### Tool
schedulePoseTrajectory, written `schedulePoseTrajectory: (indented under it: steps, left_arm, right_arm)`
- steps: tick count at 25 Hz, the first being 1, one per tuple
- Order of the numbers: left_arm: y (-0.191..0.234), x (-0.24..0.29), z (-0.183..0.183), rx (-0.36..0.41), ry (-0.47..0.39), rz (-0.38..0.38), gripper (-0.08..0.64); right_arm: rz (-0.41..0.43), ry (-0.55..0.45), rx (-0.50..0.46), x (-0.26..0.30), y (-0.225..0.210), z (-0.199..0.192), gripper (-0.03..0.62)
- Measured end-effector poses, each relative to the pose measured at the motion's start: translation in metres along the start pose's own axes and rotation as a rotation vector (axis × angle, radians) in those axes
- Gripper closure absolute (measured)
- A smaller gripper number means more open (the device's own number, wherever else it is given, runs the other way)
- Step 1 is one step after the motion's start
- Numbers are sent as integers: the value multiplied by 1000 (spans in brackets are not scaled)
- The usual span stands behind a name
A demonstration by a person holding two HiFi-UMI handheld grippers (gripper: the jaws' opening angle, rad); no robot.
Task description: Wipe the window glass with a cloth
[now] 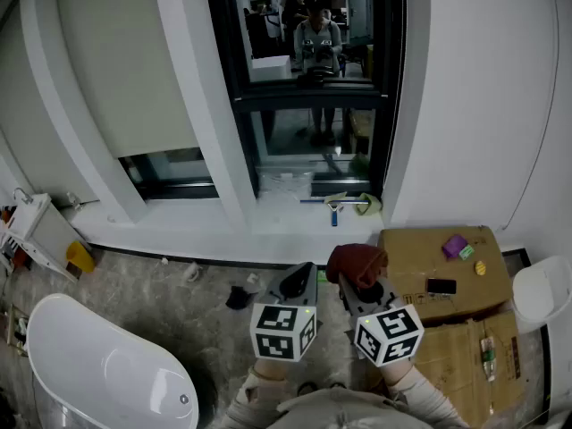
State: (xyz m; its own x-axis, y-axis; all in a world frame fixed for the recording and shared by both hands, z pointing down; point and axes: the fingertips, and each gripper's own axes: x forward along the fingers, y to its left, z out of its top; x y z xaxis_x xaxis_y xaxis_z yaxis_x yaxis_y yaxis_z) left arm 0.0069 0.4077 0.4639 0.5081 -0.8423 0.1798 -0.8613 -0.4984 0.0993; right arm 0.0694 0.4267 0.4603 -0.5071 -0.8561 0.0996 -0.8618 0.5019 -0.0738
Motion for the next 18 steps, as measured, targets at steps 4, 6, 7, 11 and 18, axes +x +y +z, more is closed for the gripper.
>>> schedulePoseTrajectory:
  steps: [4,6,7,11,18]
  left_arm:
    - [5,-1,-1,-7,1,8,556]
    - [9,-1,-2,-14,2,11,555]
    - [10,-1,-2,-17,3,11,556]
    - [15,2,-6,-16,11,7,557]
    - [28,6,-6,4,12,-2,556]
  right_arm:
    - [5,-2,-7,3,3,2,549]
    - [4,-1,-9,5,4,2,549]
    - [4,0,-7,6,4,2,549]
    - [-3,4,2,11,3,0,549]
    - [-2,-8,16,19,9,-3,549]
